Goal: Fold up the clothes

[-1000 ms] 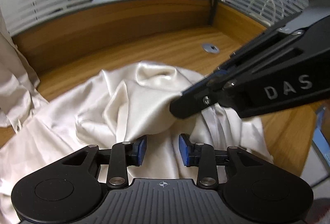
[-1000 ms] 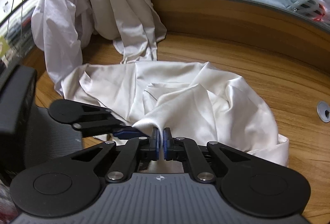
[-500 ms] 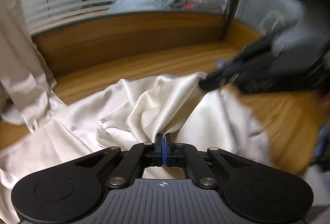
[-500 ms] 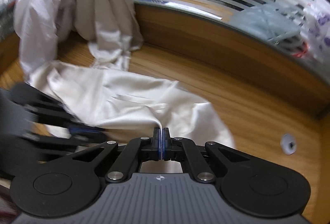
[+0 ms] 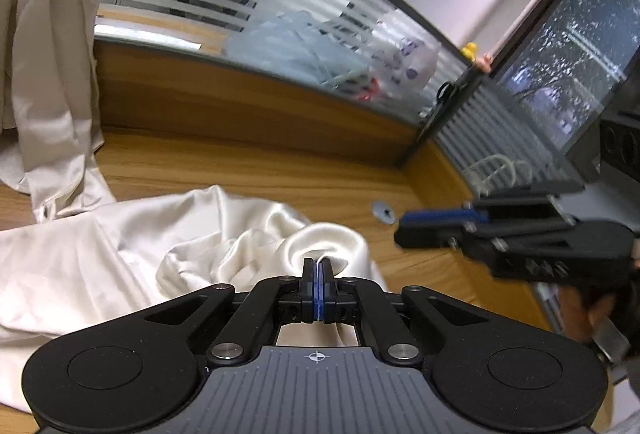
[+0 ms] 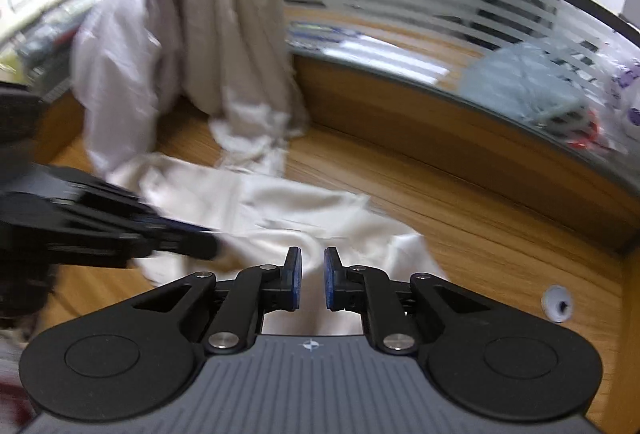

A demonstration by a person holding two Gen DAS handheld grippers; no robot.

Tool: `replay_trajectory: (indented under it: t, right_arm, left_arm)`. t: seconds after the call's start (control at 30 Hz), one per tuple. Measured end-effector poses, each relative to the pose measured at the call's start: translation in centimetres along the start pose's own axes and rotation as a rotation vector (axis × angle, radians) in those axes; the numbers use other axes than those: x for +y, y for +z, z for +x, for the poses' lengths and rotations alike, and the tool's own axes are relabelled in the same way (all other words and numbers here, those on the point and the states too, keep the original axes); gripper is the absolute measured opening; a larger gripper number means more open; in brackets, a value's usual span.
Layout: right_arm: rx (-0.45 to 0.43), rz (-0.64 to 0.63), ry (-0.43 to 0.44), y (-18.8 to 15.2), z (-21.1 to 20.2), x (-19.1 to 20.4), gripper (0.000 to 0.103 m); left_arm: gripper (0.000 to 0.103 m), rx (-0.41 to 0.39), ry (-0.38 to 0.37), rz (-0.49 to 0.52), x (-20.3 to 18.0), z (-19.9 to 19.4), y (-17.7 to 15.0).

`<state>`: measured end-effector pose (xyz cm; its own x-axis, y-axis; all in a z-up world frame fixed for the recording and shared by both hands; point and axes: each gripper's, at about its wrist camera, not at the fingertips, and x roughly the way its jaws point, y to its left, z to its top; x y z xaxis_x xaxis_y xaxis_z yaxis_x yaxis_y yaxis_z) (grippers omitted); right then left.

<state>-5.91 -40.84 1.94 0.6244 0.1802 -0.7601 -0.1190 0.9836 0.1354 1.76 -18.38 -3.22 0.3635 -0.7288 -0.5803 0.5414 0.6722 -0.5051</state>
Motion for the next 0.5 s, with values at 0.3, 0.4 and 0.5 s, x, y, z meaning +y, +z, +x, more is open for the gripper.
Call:
replay_trajectory:
  t: [0.3, 0.4, 0.5]
  right_arm:
    - [0.035, -0.005, -0.044, -1.9, 3.2, 2.9, 0.038]
    - [0.047, -0.06, -0.13, -2.8, 4.1, 3.6, 0.004]
    - [0.019, -0.073, -0.177, -3.1, 3.3, 3.7, 0.002]
  left_arm:
    - [0.003, -0.02, -0.039, 0.036, -1.6, -0.7, 0.6]
    - [0.002, -0.027, -0.02, 0.057, -1.8, -1.4, 0.7]
    - [0.003, -0.026, 0.035, 0.108, -1.9, -1.9, 0.6]
